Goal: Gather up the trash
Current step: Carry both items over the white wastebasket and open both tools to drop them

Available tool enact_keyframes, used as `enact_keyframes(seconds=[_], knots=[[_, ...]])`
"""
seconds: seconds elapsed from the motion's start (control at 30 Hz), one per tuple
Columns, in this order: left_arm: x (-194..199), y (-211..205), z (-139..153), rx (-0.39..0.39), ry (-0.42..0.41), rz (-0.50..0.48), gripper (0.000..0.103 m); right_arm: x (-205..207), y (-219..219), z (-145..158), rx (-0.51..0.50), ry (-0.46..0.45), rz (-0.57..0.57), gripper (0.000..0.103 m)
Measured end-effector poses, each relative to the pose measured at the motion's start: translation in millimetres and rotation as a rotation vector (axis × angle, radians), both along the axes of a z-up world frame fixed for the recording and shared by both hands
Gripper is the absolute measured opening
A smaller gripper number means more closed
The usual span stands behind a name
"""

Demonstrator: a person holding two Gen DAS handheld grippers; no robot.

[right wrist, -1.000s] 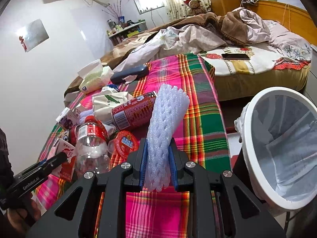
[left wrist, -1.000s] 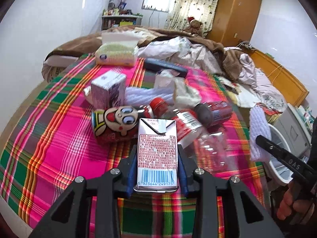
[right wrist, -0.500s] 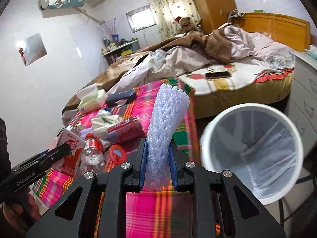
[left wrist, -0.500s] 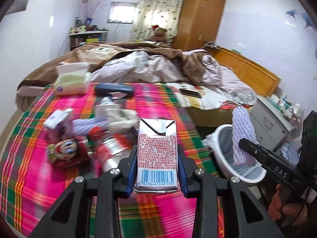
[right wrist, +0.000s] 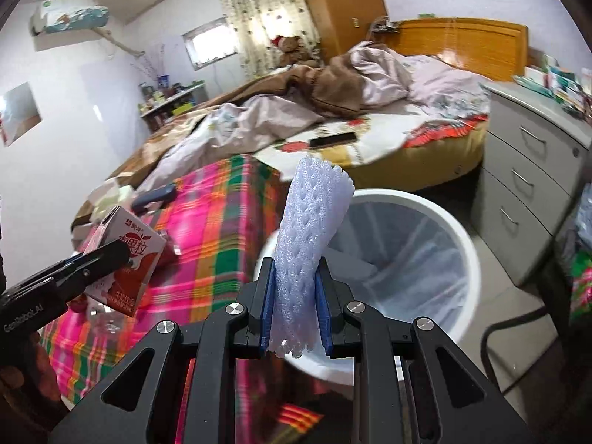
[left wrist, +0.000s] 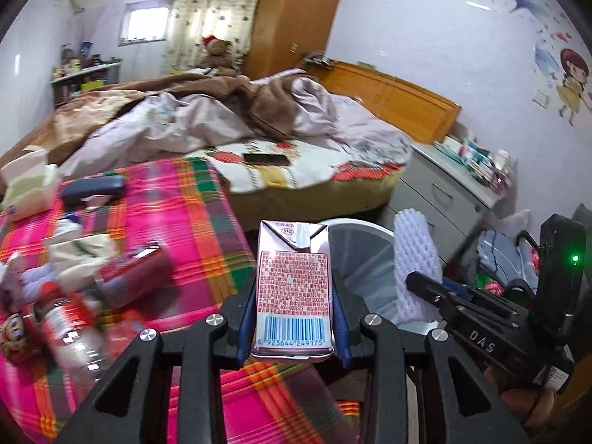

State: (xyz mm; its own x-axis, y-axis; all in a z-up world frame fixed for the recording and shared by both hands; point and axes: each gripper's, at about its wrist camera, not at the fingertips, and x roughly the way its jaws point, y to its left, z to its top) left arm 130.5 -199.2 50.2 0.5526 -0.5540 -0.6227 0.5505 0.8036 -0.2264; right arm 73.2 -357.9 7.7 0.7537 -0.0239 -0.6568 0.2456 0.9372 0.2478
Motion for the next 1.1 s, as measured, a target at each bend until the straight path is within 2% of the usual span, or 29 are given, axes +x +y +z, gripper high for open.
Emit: enact_keyframes(seconds=[0.23, 0.47, 0.57, 0.63, 0.7, 0.8, 1.1], knots=[[11.1, -51.1, -17.4, 0.027, 0.054, -0.084, 0.037, 8.7, -25.7, -25.7, 0.016, 0.083, -0.03, 0.021], [19.4, -75.6, -37.6, 0.052, 0.103, -0.109, 0.037, 8.8, -39.4, -40.3, 0.014, 0.146, -0.038, 0.022], [21.1, -79.3, -43.9, 0.066, 0.11, -0.109, 0.045, 7.3, -40.8, -42.5, 0.011, 0.159, -0.035, 0.023], [22.4, -80.9, -45.4, 0.078, 0.101, -0.105, 0.061, 7.6, -42.9, -43.7, -0.004, 0.168, -0.04, 0.026], [23.2, -78.4, -45.3, 0.055, 0.114, -0.114, 0.061, 7.3, -44.2, -44.2, -0.017, 0.175, -0.046, 0.032], [23.6, -74.1, -41.9, 0.053, 0.095, -0.099, 0.062, 4.6, -43.4, -41.6, -0.022, 0.163, -0.051, 0.054], [17.6, -38.2, -32.7, 0.035, 0.08, -0.04, 0.062, 0.1, -34.0, -28.2, -0.031, 0.115, -0.063, 0.056]])
